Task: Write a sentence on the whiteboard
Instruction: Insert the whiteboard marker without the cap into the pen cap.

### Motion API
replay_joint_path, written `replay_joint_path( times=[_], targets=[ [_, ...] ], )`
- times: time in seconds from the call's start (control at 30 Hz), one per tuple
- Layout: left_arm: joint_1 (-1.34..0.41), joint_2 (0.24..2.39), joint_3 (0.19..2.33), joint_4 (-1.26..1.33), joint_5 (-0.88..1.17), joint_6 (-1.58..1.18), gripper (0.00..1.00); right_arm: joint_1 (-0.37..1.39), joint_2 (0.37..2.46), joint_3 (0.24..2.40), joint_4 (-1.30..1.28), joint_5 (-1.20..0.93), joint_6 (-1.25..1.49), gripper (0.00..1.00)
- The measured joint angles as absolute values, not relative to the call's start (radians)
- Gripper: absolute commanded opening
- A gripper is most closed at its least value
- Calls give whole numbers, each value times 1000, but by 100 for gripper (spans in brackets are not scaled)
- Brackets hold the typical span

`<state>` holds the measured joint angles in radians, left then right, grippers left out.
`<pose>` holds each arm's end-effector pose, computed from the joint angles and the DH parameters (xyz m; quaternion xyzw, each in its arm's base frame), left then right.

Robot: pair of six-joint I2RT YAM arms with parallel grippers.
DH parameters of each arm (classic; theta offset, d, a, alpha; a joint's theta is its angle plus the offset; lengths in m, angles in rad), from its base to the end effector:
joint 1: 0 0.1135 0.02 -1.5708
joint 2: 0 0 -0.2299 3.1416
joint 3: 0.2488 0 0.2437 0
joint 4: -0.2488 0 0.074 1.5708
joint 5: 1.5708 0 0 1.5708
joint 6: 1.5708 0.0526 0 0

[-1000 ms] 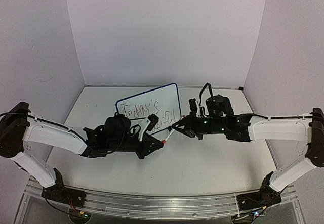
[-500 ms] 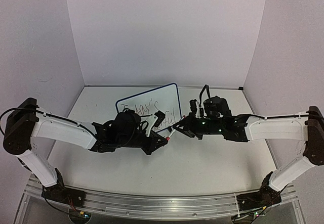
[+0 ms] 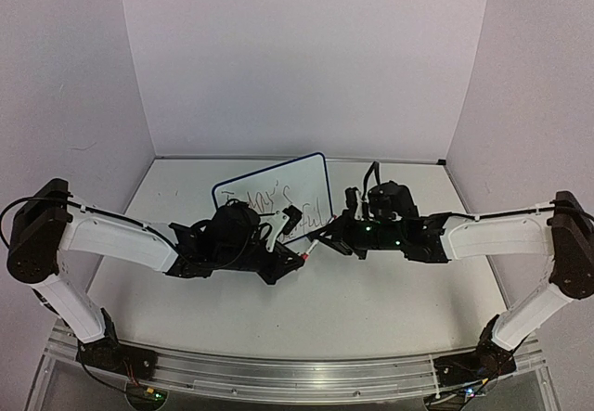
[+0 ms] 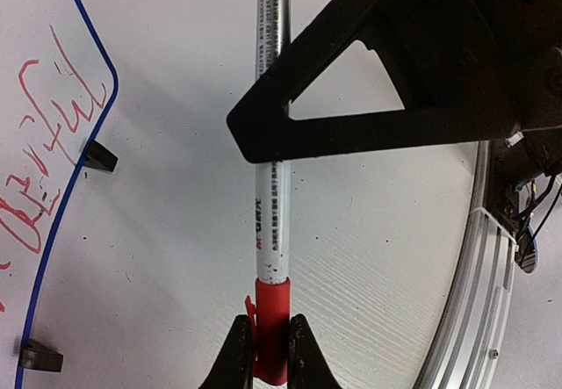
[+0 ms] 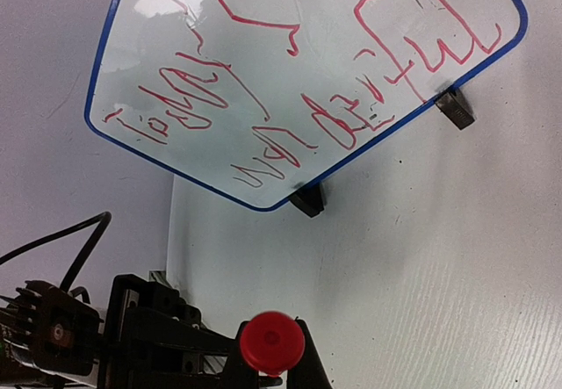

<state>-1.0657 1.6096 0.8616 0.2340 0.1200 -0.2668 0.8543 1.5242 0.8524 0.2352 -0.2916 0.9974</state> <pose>0.1652 -0.3118 0.1645 0.3631 0.7824 -0.3517 0.3636 0.2147 0.2695 0.1905 -0.0182 0.8380 0.4984 0.2216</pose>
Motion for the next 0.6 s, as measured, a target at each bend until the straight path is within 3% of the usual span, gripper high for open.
replay_joint_path(
  times=[0.6],
  targets=[
    [-1052, 1610, 854, 205, 150, -261, 0, 874, 1556, 835, 284, -284, 1028, 0]
  ],
)
